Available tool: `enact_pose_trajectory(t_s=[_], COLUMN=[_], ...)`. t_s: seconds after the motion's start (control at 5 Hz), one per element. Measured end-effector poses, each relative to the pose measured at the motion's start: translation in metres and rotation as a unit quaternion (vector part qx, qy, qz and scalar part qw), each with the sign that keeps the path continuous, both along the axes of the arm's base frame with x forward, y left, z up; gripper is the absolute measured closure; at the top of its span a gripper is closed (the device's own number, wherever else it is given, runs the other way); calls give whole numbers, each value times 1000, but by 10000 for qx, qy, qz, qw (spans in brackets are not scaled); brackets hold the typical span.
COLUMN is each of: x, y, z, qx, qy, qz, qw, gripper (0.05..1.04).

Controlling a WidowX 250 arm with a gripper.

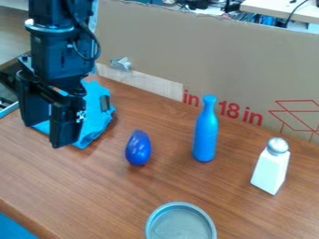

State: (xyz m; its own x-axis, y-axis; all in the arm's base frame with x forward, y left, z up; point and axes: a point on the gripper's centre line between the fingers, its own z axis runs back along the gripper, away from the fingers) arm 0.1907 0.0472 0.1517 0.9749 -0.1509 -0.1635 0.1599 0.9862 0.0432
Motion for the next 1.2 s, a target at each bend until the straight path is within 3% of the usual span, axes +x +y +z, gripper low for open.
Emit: enact_pose_trajectory(t_s=[0.2,0.4,0.6,0.8,1.0,1.2], x=[0,33,65,94,122,149], y=[0,30,58,91,112,120], z=[-4,-2,4,-8,-28,-39], qx=[-29,-122,5,56,189,179], qy=[106,-109,-361,-262,-482,-802], qz=[-13,260,428,597,794,968], qw=[9999,9995,9984,9979,9955,9919], gripper=[83,83,83,83,83,83])
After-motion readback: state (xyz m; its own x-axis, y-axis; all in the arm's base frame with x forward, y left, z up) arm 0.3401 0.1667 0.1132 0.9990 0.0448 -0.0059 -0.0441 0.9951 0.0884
